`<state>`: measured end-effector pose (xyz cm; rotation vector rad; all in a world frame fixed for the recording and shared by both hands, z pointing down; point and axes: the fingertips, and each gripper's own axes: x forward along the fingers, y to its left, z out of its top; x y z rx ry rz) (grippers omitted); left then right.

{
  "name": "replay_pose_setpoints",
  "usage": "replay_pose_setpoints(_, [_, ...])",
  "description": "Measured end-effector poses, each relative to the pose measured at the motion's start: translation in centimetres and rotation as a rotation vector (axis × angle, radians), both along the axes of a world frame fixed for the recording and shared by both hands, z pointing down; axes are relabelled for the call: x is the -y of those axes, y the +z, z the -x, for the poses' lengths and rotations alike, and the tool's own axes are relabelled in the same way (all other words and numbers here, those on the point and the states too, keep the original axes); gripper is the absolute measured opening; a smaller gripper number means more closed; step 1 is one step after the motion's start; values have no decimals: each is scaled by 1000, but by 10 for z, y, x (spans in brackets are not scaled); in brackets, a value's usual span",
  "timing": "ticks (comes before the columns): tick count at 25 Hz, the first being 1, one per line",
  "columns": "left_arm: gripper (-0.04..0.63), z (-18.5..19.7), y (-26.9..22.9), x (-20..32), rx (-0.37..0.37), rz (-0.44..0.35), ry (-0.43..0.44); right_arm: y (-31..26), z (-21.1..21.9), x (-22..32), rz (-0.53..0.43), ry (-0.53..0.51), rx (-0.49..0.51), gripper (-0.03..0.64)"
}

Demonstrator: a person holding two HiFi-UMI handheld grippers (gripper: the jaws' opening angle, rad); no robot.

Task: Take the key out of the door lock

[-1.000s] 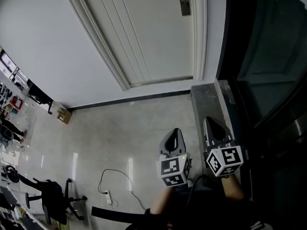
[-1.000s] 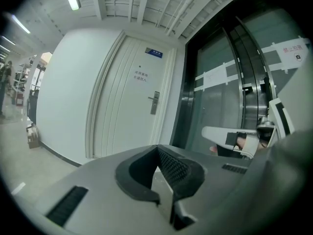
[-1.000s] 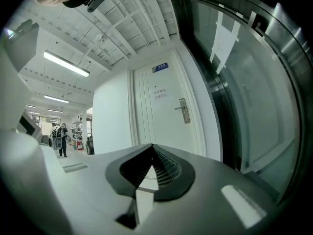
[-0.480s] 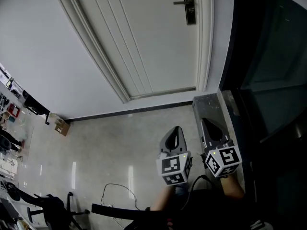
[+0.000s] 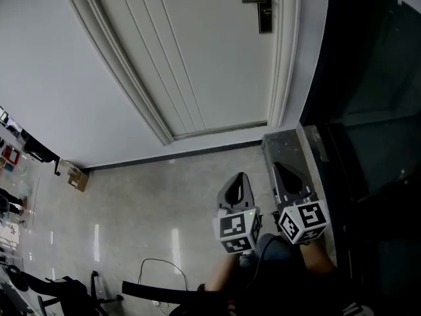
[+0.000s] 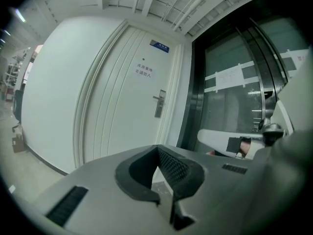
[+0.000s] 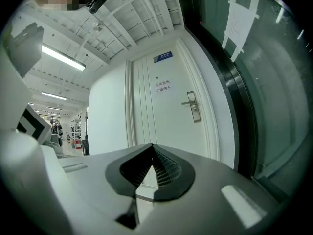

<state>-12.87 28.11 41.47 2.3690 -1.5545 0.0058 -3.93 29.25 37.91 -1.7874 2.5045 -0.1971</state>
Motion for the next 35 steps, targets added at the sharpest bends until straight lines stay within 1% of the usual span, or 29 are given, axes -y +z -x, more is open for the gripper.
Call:
replay_pose_setpoints(3, [0,-7,4,20,-7,8,9,3,-8,20,9,8,3,2])
replay_pose_setpoints(7, [0,-16,10,54,-5,18,4,10,-16,56,29,-8,12,2])
replay_pose_setpoints(12, [0,-30,1,110,3,-2,-9,6,-25,114,26,-55,18,2])
replay_pose_setpoints(15, [0,-36,-8,142,4,-17,-25,0,-29,147,12,-82,10,2])
replay_pose_setpoints(18, [0,-43,-9,171,8,-15,-41,-3,-32,176,6,-112,-1,2])
replay_pose_setpoints(23, [0,-57,-8,207,9,-16,-64,0,-48,214,13,-135,7,2])
replay_pose_setpoints(27, [0,-66,-8,235,1,-21,-94,-1,-56,242,4,-164,-9,2])
replay_pose_setpoints(32, [0,-84,-2,262,4,-9,-93,7,-76,272,29,-141,-19,2])
replay_pose_setpoints(35, [0,-89,1,273,9,-1,-82,8,-83,283,21,-129,-18,2])
